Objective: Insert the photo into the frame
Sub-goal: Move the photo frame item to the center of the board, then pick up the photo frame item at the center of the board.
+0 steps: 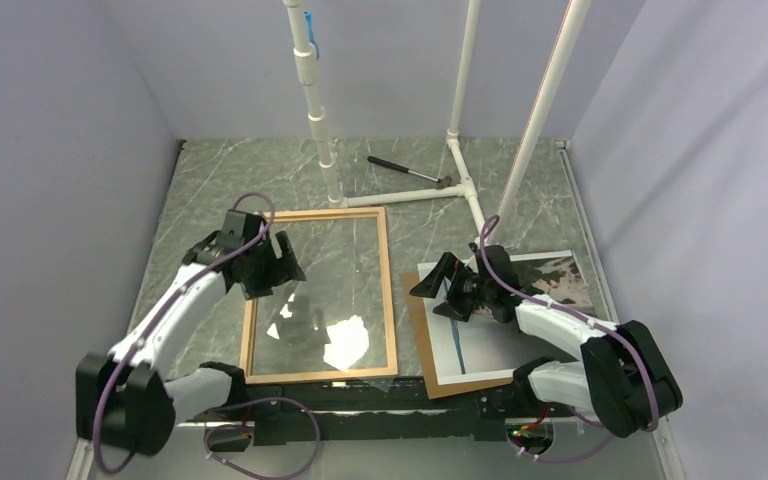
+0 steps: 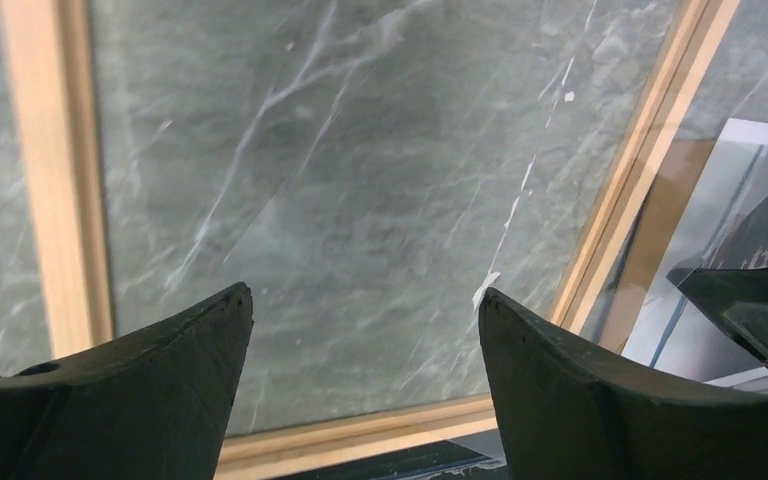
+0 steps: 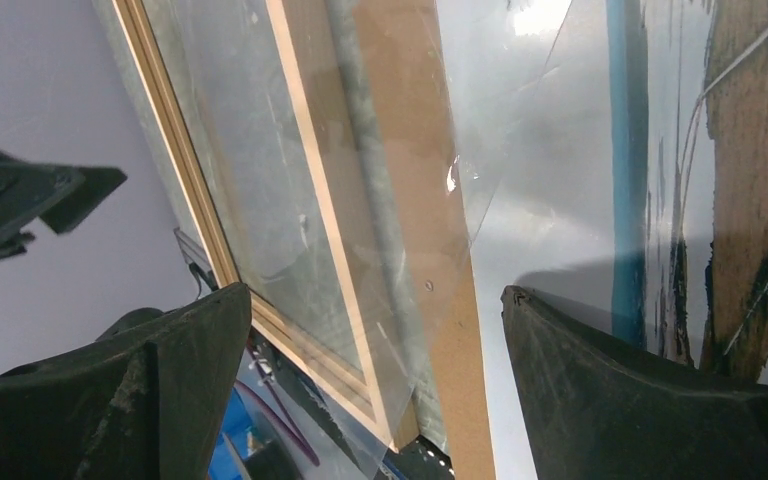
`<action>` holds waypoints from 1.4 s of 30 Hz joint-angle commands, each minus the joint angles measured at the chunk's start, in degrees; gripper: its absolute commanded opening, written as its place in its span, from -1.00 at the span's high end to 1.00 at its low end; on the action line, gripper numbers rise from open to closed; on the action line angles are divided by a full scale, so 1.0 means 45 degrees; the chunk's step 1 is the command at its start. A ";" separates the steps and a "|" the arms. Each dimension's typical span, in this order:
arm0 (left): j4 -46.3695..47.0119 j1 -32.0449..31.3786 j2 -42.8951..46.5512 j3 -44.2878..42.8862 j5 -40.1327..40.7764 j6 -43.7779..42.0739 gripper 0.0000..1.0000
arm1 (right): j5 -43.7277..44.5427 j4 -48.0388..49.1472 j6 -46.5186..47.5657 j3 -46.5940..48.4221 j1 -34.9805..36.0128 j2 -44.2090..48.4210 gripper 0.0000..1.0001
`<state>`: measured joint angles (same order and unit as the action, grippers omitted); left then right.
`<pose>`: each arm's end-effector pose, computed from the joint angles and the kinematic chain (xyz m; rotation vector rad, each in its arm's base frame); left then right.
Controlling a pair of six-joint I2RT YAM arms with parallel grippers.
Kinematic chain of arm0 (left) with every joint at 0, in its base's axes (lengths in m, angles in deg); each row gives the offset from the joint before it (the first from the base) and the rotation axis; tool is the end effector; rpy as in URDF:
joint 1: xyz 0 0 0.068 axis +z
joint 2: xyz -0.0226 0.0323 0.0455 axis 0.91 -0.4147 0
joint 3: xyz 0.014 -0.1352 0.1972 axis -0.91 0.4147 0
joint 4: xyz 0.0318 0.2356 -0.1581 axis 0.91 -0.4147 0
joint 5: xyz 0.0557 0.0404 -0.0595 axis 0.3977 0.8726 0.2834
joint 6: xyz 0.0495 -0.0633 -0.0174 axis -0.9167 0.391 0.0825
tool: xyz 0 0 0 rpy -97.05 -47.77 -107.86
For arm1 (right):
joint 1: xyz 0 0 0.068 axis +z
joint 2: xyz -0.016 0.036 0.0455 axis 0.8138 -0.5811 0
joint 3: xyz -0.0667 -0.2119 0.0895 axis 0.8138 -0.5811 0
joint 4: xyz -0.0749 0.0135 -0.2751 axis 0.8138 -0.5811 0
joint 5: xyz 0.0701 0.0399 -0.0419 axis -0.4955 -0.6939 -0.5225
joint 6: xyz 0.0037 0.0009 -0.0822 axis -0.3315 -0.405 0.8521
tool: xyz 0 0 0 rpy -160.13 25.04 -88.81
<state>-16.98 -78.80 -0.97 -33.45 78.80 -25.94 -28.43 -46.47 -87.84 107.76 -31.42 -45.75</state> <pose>0.2512 -0.0674 0.1784 -0.5388 2.5937 -0.4623 0.2318 0.1333 0.0753 0.4491 2.5100 1.1585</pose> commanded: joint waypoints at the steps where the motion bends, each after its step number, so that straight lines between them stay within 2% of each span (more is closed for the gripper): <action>1: 0.1703 0.0045 -0.2247 -0.0839 -0.1617 -0.1769 -0.72 | -0.0021 -0.0276 0.0147 -0.0141 0.0034 0.0272 -0.95; 6: 0.2682 -0.0072 -0.4158 -0.1049 -0.1822 -0.1758 -0.70 | -0.0329 0.0392 -0.0109 -0.0386 0.0134 -0.0059 -0.95; 14: 0.3817 -0.0481 -0.4852 0.0092 -0.1741 -0.1578 -0.68 | -0.0830 0.1212 -0.0410 0.0356 0.0552 -0.1448 -0.95; 21: 0.4733 -0.1113 -0.4326 0.1694 -0.2185 -0.0927 -0.59 | -0.0491 0.0134 0.0248 0.1582 0.0798 -0.1739 -0.95; 28: 0.4911 -0.2609 -0.2959 0.3027 -0.1946 0.0366 -0.56 | -0.0382 0.0033 0.0404 0.2067 0.0873 -0.1676 -0.95; 36: 0.5768 -0.3464 -0.1944 0.4697 -0.1765 0.1928 -0.55 | -0.0590 0.2836 -0.1288 0.0643 0.0891 0.0003 -0.88; 42: 0.5861 -0.3586 -0.2019 0.4672 -0.1747 0.1995 -0.54 | -0.0479 0.4491 -0.1966 -0.0113 0.0908 0.1123 -0.74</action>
<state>12.96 -94.10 -8.06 -14.32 69.86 -17.98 -30.97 -36.46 -93.55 108.55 -27.64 -43.79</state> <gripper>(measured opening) 0.771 0.882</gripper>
